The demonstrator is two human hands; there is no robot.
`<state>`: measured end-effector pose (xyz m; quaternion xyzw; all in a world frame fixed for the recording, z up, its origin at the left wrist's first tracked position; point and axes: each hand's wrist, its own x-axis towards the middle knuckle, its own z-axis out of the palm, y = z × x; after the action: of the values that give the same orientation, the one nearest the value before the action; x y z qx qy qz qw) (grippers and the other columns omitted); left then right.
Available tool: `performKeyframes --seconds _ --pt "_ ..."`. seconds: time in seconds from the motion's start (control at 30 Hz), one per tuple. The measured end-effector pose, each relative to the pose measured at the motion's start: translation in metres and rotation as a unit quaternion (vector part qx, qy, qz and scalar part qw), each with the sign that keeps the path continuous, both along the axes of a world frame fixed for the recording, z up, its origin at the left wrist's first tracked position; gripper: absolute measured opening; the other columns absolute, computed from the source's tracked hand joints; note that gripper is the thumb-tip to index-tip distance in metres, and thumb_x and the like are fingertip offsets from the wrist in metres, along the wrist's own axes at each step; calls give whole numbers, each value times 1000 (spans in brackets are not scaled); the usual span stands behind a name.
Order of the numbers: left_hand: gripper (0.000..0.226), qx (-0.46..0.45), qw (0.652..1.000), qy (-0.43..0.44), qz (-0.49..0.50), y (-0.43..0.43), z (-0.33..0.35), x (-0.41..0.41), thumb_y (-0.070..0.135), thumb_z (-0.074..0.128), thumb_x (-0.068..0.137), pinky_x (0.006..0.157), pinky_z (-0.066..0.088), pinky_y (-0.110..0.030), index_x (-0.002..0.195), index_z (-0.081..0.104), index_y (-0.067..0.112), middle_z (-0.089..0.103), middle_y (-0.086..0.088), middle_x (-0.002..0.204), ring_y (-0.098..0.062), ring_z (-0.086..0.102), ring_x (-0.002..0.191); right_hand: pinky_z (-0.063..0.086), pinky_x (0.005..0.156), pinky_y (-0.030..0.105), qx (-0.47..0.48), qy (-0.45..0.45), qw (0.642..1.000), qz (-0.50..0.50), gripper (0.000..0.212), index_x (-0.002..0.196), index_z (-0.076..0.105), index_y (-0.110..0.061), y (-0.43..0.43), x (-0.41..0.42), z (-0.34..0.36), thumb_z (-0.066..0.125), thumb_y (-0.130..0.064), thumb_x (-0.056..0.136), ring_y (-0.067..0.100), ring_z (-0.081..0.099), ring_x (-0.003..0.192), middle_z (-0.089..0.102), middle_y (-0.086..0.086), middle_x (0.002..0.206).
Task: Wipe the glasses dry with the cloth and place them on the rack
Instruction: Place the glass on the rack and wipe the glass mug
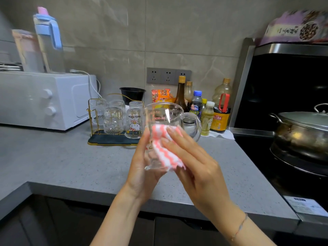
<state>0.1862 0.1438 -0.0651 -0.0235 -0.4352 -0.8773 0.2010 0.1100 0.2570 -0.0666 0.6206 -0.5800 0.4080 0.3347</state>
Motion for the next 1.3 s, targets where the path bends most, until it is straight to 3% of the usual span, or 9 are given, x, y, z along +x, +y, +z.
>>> performKeyframes --seconds 0.2,0.33,0.43,0.6,0.87,1.0,1.13,1.23,1.3 --pt "46 -28 998 -33 56 7 -8 -2 50 55 87 75 53 -39 112 73 16 72 -11 106 -26 70 89 24 114 19 25 -15 994 -107 41 137 49 -15 -8 -21 31 40 -24 98 17 33 141 42 0 148" --pt "49 -15 996 -41 76 9 -11 -5 51 54 82 87 50 -49 107 75 14 71 -18 111 -35 69 93 32 113 29 17 -80 991 -109 39 137 49 -16 -11 -32 44 43 -23 99 16 39 138 47 -1 144" --pt "55 -17 995 -33 88 10 -11 -6 52 49 83 80 55 -45 117 68 12 72 -18 111 -34 70 87 47 103 37 10 -144 986 -86 38 137 51 -21 -8 -37 51 44 -23 100 13 52 127 50 -11 138" --pt "52 -22 993 0 113 14 -7 -11 52 47 85 63 59 -37 114 69 15 75 -11 101 -24 72 79 36 111 32 -1 -2 985 -173 43 138 50 -13 -5 -26 35 37 -25 99 17 44 134 49 1 142" --pt "65 -23 991 -17 131 9 -8 -14 56 48 83 62 57 -31 126 62 9 74 -13 96 -21 71 76 30 115 38 -14 24 995 -98 37 133 51 -13 2 -24 9 40 -26 100 16 46 133 51 2 139" --pt "70 -27 993 -26 111 9 -5 -15 60 45 79 72 56 -31 120 66 6 74 -16 104 -23 72 89 28 116 41 -24 58 994 -84 32 125 59 -17 8 -17 -1 50 -22 94 12 57 121 61 -1 129" --pt "76 -6 996 -23 90 4 -2 -17 62 40 82 59 56 -31 117 63 -2 71 -22 101 -28 71 79 31 114 38 -25 7 1000 -14 29 120 63 -16 15 -11 -4 47 -18 95 7 58 119 67 -8 117" --pt "67 6 995 -2 96 4 0 -18 57 47 82 61 58 -36 130 57 11 72 -15 104 -28 71 81 32 114 40 -90 -69 994 0 35 128 55 -18 14 -11 2 38 -32 101 21 70 99 73 7 102" --pt "55 25 996 6 81 6 0 -18 54 50 80 70 59 -42 122 61 19 73 -14 108 -29 72 89 48 100 43 -161 -126 979 3 44 131 53 -12 13 -14 12 36 -38 100 33 71 89 72 16 103"
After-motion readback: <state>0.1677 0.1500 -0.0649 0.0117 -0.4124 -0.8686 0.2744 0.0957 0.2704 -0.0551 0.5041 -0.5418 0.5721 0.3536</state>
